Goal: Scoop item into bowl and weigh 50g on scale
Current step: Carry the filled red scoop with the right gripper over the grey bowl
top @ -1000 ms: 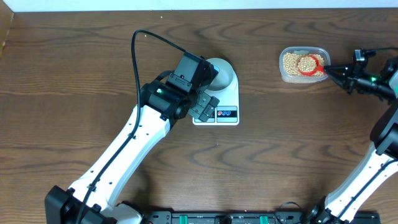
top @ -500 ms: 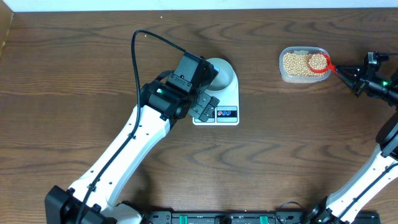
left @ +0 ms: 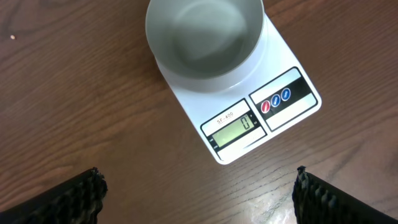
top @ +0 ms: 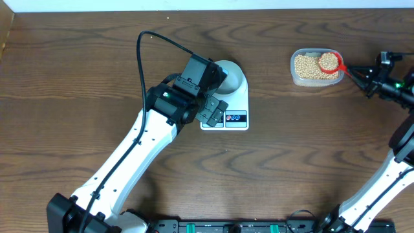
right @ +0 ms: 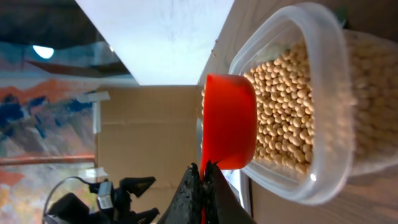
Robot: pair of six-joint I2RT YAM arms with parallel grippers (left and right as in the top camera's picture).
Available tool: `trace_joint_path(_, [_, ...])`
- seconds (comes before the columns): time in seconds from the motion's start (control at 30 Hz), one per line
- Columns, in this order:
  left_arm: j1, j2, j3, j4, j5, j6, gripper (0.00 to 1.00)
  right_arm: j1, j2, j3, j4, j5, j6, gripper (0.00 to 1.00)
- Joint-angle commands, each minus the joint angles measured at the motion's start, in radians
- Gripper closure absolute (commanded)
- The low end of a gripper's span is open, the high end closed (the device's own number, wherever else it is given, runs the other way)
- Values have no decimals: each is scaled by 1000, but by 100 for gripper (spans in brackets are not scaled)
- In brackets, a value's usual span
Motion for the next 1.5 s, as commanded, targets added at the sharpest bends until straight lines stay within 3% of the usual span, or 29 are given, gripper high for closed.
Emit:
trace_joint_path(0.0, [4,1,-8,-4,-5,-9,2,35,-75,0,8,-23,-23,99])
trace_joint_path(0.3, [4,1,-8,-4,-5,-9,2,91,-121,0,27,-84,48,99])
trace_joint_path(0.6, [4,1,-8,-4,-5,-9,2,235,-121,0,41,-85,78,99])
trace_joint_path(1.23, [4,1,-8,-4,-5,-9,2,507,-121,0,413,-32,433,99])
trace_joint_path(1.47, [4,1,-8,-4,-5,-9,2,577,-121,0,461,8,475,99])
